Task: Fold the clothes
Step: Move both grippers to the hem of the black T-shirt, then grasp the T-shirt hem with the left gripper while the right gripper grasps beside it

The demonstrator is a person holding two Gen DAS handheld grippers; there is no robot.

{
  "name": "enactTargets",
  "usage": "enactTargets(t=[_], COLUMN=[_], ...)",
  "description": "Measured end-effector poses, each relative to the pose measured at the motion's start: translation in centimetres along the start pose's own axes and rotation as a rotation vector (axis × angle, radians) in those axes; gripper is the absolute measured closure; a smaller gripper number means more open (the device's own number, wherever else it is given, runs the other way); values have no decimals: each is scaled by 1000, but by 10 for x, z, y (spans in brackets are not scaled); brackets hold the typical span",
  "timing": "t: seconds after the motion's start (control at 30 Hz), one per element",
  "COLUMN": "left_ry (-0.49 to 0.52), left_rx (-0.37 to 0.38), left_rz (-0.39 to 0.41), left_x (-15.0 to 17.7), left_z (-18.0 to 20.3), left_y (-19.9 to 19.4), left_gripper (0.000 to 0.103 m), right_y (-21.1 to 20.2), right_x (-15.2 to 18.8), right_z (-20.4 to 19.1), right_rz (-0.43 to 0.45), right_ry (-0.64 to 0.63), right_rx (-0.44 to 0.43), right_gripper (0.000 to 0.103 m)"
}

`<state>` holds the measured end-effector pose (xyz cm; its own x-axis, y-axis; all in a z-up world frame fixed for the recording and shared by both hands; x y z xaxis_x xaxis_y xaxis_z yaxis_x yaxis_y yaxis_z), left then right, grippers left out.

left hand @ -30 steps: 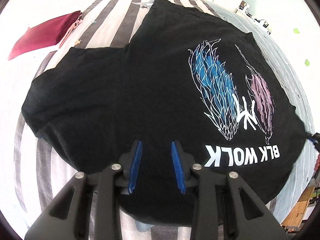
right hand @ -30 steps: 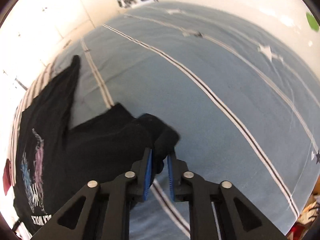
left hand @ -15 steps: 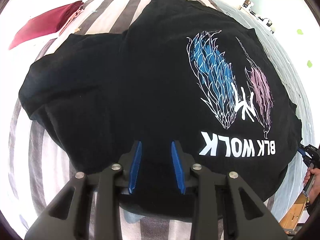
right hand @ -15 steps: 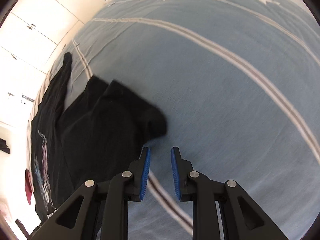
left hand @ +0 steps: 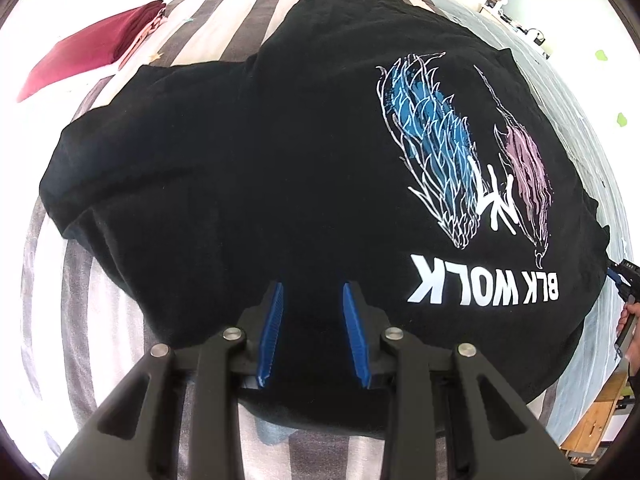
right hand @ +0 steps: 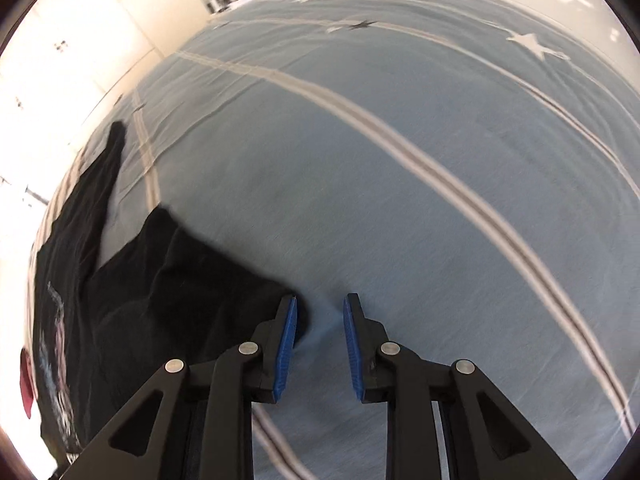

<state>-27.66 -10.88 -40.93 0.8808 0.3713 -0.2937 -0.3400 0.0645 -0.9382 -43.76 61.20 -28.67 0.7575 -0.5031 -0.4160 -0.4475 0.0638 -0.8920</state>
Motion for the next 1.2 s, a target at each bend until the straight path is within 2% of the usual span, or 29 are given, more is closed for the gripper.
enactTargets(t=[0.07,0.27,0.5,0.6,0.7,0.8,0.83,0.87,0.9,0.93,1.0,1.13,1.2], left_ry=[-7,-69,-110,-101,-57,0,14,30,46,62,90,178,192], left_rx=[1,11,24,56,84,88,92,92,91,90,88,55,40], left_rz=[-1,-11,-84,-134,-158,-141,-129,-113,-96,-77,-43,49,99], left_x=[2,20,76,104,125,136,137,138,139,140,142,139,135], left_z=[-2,-18,-32,-23,-4,13,19,24,29,33,43,58,62], left_y=[0,-12,-21,-18,-14,-8,-5,-3,-2,-1,-1,3,4], left_gripper=[75,75,75,75,75,74,73,66,57,55,43,42,42], right_y=[-5,-40,-77,-83,-78,-80,-81,-82,-84,-84,-83,-82,-80], right_x=[-2,36,166,230,274,305,311,316,319,322,326,333,328], right_z=[10,-38,-145,-186,-229,-264,-274,-281,-288,-294,-304,-316,-313], right_rz=[5,-17,-177,-276,-344,-329,-306,-277,-245,-214,-157,-49,-3], right_ry=[17,-102,-217,-285,-334,-439,-465,-484,-502,-523,-572,-674,-676], right_rx=[24,-136,-427,-497,-559,-538,-520,-497,-476,-454,-402,-287,-251], right_gripper=[82,79,79,79,79,78,70,58,53,46,45,45,45])
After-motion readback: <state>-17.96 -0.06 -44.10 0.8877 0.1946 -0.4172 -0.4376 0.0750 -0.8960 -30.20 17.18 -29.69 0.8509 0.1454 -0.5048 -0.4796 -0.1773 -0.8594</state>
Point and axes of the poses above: each gripper's, at about its wrist camera, not at the fingertips, and y roughly the way its jaws point, z to its right, x to its underside, the point moved 10 cm from there along y, roughly the way its jaws point, and after that the axes turned 9 degrees about -y, right-handed, at the moved point
